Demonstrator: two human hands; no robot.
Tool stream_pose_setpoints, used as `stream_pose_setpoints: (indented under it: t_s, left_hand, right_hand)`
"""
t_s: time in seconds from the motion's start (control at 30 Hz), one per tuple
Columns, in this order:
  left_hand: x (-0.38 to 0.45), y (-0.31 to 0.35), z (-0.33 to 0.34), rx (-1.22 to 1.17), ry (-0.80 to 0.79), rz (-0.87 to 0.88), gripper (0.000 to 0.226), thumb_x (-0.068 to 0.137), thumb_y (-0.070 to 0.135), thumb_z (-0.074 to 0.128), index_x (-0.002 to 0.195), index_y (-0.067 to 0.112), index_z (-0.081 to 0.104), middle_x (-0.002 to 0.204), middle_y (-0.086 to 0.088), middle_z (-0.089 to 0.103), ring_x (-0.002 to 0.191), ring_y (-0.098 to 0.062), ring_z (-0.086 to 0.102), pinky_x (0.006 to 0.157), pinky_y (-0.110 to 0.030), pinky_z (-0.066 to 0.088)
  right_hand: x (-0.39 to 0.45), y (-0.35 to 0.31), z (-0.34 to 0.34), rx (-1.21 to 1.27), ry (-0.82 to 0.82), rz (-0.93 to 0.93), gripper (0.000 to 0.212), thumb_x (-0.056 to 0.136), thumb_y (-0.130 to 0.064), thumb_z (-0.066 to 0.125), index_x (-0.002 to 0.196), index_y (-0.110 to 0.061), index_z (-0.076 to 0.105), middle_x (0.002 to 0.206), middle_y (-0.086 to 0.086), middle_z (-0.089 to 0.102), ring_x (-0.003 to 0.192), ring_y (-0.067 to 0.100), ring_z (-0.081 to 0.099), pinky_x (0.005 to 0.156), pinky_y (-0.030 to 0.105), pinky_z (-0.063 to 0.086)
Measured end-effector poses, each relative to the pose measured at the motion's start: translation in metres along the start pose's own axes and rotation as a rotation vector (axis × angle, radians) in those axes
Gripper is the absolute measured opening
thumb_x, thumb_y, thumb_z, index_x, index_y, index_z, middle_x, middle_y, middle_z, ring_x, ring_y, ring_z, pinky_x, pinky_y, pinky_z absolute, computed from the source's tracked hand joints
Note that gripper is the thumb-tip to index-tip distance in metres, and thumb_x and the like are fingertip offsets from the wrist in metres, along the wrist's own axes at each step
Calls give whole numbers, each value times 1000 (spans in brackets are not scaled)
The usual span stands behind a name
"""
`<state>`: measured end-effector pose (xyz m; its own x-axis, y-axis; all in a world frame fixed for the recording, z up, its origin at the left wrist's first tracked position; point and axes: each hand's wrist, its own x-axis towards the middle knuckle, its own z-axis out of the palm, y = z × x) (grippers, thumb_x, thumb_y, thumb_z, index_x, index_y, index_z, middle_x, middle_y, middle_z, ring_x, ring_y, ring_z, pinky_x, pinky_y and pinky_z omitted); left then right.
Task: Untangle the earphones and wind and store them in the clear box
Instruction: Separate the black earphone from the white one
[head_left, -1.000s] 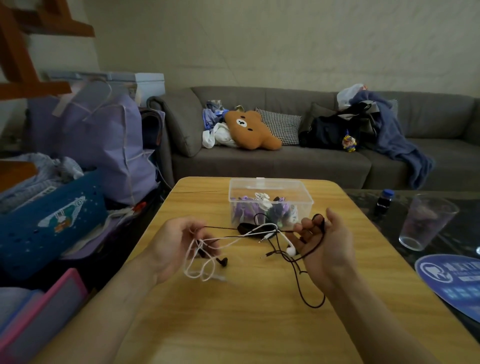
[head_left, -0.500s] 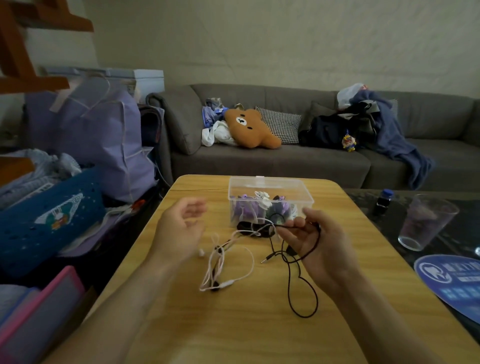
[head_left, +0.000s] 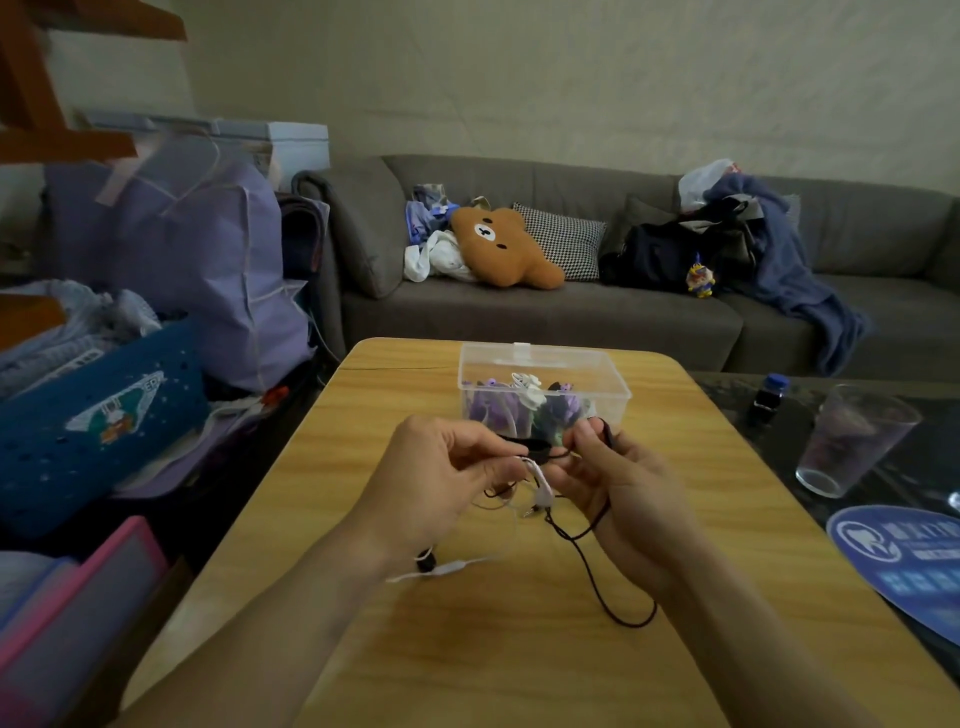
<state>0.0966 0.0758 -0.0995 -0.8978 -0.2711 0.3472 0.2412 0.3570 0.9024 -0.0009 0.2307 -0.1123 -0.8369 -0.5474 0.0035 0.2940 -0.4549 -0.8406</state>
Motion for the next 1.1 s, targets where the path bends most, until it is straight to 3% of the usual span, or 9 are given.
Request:
stream_pose_setpoints:
  t_s: [0.2,0.3,0.43,0.5,0.63,0.73,0.8,1.0,1.1]
  left_hand:
    - [3,-2,-4,-41,36,-40,19,68,21,78,86,13,78,76,-2,77,71,-19,74,68,-22,58]
    - [2,-4,-3,64,24,-13,18,67,22,83,82,13,79,77,1,76,73,-16,73,70,-27,59]
    - [2,-8,0,126,26,8,14,70,16,87,81,14,78,76,2,76,71,-13,72,67,-23,57]
    - [0,-8,1,110,32,4,13,72,15,86,81,14,78,77,1,76,72,-14,73,69,-25,59]
    - [0,-8,2,59,54,-57,11,75,9,84,84,11,77,80,-2,77,76,-19,75,74,-34,62]
    - [2,-10,2,61,39,-77,13,75,5,83,85,9,77,83,-3,77,78,-18,75,75,-32,61]
    - [3,-11,1,71,29,-76,12,76,6,83,84,10,76,83,-2,77,78,-16,75,73,-30,61]
    - [5,-11,-1,66,66,-60,11,78,7,81,85,10,72,80,0,77,75,-13,74,70,-22,59]
    - [7,-13,-3,48,108,-84,10,82,4,76,87,8,68,79,-2,77,73,-16,75,68,-24,59]
  right_hand:
    - [-1,1,2,-42,16,17,16,101,-13,51,89,-4,57,74,11,63,65,20,63,61,33,58]
    - [-3,3,0,-216,-48,3,7,98,-11,57,94,-6,54,77,7,64,75,23,66,69,39,58]
    - [-7,4,-6,-440,-94,-75,56,74,-10,78,122,-11,50,98,9,66,100,33,68,90,43,57]
    - [-8,4,-6,-471,-103,-103,61,71,-10,78,124,-14,48,99,7,71,101,31,71,87,40,59]
    - [-8,9,-1,-464,-71,-121,62,85,7,70,136,-14,40,103,10,73,85,27,74,70,32,59]
    - [-8,15,0,-603,-54,-158,74,86,0,73,145,-16,33,99,7,74,95,26,73,88,50,58]
    - [-8,15,0,-676,-56,-182,79,83,-6,78,146,-19,32,98,3,75,101,21,71,98,55,52]
    - [-14,8,6,-684,-95,-179,93,76,0,83,149,-20,30,99,6,71,94,19,73,84,41,61]
    - [-15,13,10,-608,-51,-155,80,84,6,73,146,-17,29,104,11,67,86,20,74,72,30,61]
